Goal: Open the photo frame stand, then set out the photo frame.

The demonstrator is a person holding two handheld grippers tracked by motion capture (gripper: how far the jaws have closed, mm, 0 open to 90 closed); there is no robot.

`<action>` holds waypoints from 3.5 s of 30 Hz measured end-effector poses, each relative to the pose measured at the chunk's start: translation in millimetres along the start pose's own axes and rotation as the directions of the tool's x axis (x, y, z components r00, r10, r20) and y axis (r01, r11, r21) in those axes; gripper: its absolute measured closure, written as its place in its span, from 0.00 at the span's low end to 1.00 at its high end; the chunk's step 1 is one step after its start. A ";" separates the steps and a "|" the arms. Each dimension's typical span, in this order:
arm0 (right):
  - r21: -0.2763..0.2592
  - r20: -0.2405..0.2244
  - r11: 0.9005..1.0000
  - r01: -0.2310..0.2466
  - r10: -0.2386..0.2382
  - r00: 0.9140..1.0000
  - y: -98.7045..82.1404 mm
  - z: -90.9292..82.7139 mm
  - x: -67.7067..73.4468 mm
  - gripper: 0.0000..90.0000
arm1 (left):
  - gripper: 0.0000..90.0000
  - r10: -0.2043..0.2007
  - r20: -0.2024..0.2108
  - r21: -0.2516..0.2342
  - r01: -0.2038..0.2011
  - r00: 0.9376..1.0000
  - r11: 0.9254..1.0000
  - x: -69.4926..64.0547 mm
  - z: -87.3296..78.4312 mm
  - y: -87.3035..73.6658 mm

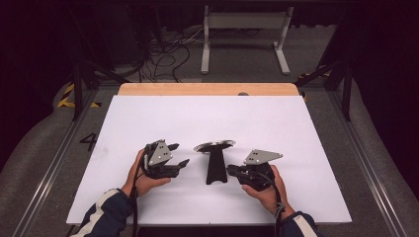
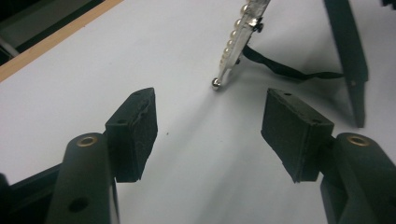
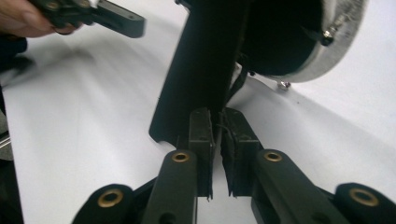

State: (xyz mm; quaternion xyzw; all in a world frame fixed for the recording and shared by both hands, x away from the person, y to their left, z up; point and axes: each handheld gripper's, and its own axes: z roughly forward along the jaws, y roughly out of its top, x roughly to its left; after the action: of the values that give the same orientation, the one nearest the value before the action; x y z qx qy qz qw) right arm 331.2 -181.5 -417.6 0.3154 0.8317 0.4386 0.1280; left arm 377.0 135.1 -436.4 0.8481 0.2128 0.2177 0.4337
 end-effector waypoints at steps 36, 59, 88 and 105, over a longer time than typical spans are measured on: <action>-0.011 0.128 0.999 0.032 -0.030 0.991 2.3 74.2 69.3 1.00 | 0.70 -0.029 0.127 0.020 0.027 0.991 0.999 4.4 55.5 13.9; 0.055 0.221 0.998 0.013 -0.025 0.975 -3.6 75.1 67.2 1.00 | 0.88 0.046 0.085 0.014 -0.048 0.995 0.999 -8.7 53.0 17.9; 0.085 0.186 0.996 -0.036 0.019 0.982 -13.5 56.1 32.2 1.00 | 0.89 0.102 0.101 0.013 -0.104 0.990 0.994 -20.7 47.6 19.7; 0.075 0.196 0.994 -0.076 0.060 0.979 -24.2 46.1 18.2 0.99 | 0.66 0.085 0.161 -0.041 -0.079 0.983 0.996 -20.9 57.4 26.4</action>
State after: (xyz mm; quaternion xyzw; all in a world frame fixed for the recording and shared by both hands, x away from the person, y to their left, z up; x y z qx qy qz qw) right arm 329.8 -150.0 -462.9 0.3897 0.8215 0.3752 0.1802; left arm 396.3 72.7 -448.8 0.8634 0.1376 0.1692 0.4549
